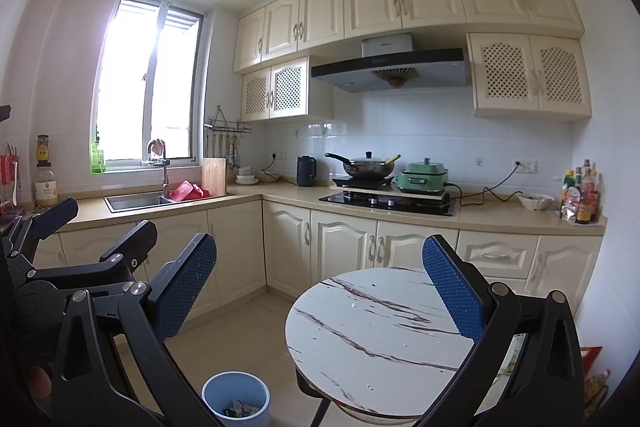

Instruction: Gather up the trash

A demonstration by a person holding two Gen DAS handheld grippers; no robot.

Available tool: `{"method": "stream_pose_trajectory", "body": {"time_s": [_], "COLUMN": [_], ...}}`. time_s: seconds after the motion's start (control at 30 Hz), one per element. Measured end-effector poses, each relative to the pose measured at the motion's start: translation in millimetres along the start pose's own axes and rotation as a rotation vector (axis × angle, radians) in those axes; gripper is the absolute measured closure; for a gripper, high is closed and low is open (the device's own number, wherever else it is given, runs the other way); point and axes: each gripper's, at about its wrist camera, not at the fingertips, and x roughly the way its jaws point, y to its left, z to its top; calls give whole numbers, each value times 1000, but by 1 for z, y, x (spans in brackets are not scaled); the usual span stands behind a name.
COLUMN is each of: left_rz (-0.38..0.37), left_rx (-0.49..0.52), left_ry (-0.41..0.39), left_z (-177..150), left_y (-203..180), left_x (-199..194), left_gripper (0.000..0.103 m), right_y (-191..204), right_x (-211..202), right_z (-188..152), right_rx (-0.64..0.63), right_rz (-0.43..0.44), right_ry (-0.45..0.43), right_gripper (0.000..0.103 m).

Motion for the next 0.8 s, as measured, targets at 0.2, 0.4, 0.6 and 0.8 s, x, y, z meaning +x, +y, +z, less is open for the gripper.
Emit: {"method": "stream_pose_trajectory", "body": {"time_s": [0.2,0.4,0.6,0.8], "left_rz": [-1,-1,-3,-5], "left_rx": [3,4,5,6], "left_ry": [-3,-3,-4,-6], "left_z": [6,4,4,6], "left_y": [9,11,14,21], "left_x": [4,3,4,6], "left_gripper": [1,1,1,1], "right_y": [1,1,2,3], "right_x": [0,0,-1,-1], "right_z": [0,0,0,1], "right_rx": [1,2,1,1], "right_rz": [0,0,-2,-3], "right_ry": [0,2,2,2], "right_gripper": [0,0,0,0]}}
